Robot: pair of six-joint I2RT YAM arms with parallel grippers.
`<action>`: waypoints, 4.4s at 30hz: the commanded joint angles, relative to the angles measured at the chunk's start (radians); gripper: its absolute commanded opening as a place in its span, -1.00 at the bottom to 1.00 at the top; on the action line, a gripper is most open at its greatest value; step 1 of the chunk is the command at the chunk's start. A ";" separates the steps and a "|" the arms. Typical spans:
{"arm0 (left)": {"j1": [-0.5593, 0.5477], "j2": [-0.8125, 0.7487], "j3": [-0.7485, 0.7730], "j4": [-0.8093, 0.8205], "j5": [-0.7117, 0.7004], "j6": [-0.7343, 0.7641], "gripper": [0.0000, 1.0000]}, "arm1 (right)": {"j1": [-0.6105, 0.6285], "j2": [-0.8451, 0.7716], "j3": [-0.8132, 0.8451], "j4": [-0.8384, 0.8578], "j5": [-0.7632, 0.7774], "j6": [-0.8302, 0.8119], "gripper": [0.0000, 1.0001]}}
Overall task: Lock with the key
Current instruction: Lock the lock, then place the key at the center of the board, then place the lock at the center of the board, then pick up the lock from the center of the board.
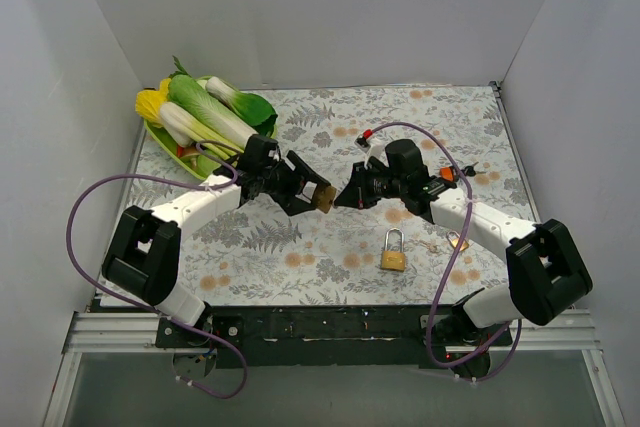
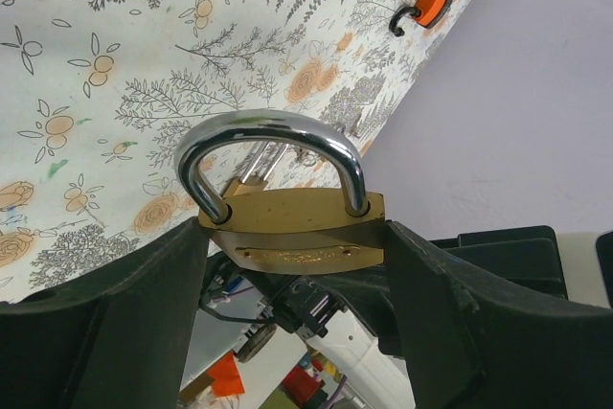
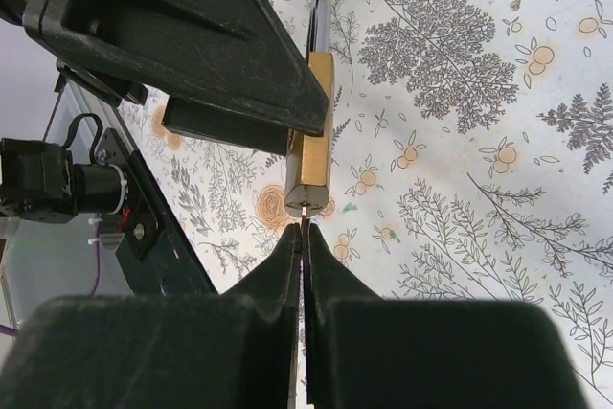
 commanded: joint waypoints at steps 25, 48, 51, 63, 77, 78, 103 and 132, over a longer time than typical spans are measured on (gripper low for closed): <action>0.065 -0.057 0.038 -0.096 -0.086 0.075 -1.00 | 0.000 -0.253 -0.283 -0.183 0.160 0.335 -0.97; -0.104 -0.011 0.009 -0.136 -0.055 0.107 -1.00 | 0.022 -0.115 -0.340 -0.206 0.235 0.522 -0.51; -0.122 -0.017 -0.004 -0.156 -0.047 0.115 -1.00 | 0.026 -0.112 -0.329 -0.224 0.241 0.519 -0.46; -0.171 0.114 0.122 -0.432 -0.001 0.340 -1.00 | 0.026 -0.185 -0.245 -0.253 0.279 0.421 -0.18; -0.237 0.286 0.266 -0.565 -0.141 0.437 -1.00 | 0.015 -0.265 -0.076 -0.299 0.387 0.071 -0.16; -0.253 0.302 0.280 -0.562 -0.141 0.434 -1.00 | 0.013 -0.267 -0.066 -0.302 0.388 0.041 -0.16; -0.273 0.326 0.297 -0.518 -0.185 0.460 0.96 | -0.103 -0.308 0.007 -0.322 0.358 -0.078 0.48; 0.223 0.000 0.615 -0.474 0.566 1.236 0.96 | -0.694 0.249 0.681 -1.028 0.063 -1.603 0.88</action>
